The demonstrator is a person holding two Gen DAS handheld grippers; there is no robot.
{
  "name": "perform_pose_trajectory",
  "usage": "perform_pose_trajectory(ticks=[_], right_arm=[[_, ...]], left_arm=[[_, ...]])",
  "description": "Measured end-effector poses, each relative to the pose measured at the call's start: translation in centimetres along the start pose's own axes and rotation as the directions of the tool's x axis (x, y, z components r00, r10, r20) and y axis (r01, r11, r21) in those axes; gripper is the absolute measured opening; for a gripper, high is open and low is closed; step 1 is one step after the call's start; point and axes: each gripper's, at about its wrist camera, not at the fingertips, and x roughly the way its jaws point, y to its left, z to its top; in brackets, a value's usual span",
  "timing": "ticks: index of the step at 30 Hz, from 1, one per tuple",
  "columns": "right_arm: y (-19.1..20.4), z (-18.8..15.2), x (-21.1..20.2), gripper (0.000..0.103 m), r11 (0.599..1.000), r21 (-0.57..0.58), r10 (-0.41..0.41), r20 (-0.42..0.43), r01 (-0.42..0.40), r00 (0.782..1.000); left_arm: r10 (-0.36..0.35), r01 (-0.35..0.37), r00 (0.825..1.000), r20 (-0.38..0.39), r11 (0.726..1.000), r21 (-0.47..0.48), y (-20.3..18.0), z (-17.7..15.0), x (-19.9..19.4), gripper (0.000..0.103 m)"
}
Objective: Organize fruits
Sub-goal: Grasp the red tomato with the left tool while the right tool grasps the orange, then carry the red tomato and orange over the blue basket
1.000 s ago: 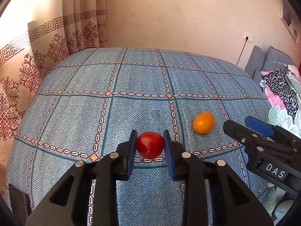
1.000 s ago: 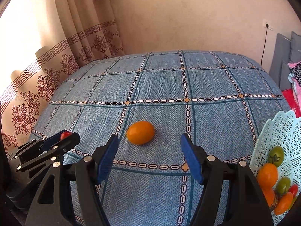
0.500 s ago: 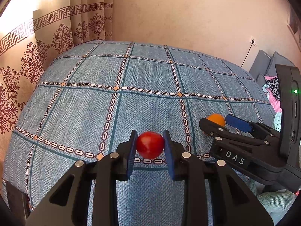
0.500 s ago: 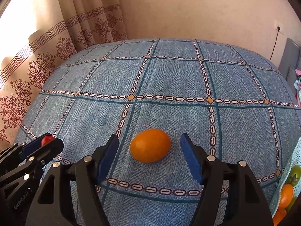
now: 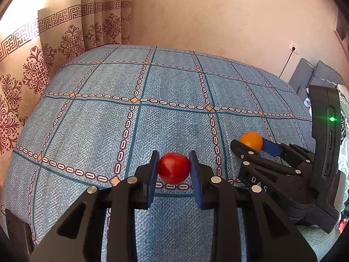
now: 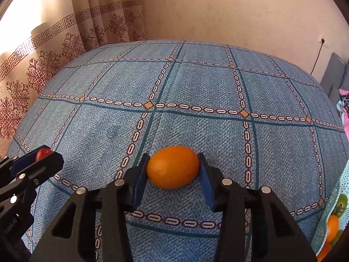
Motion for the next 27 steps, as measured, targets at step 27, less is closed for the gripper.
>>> perform_pose_trajectory(ticks=[27], right_arm=[[-4.0, -2.9, -8.3, 0.044, 0.995, 0.083, -0.057, 0.084, 0.050, 0.995]], left_arm=[[-0.060, 0.056, 0.998, 0.027, 0.991, 0.120, -4.4, -1.5, -1.9, 0.028]])
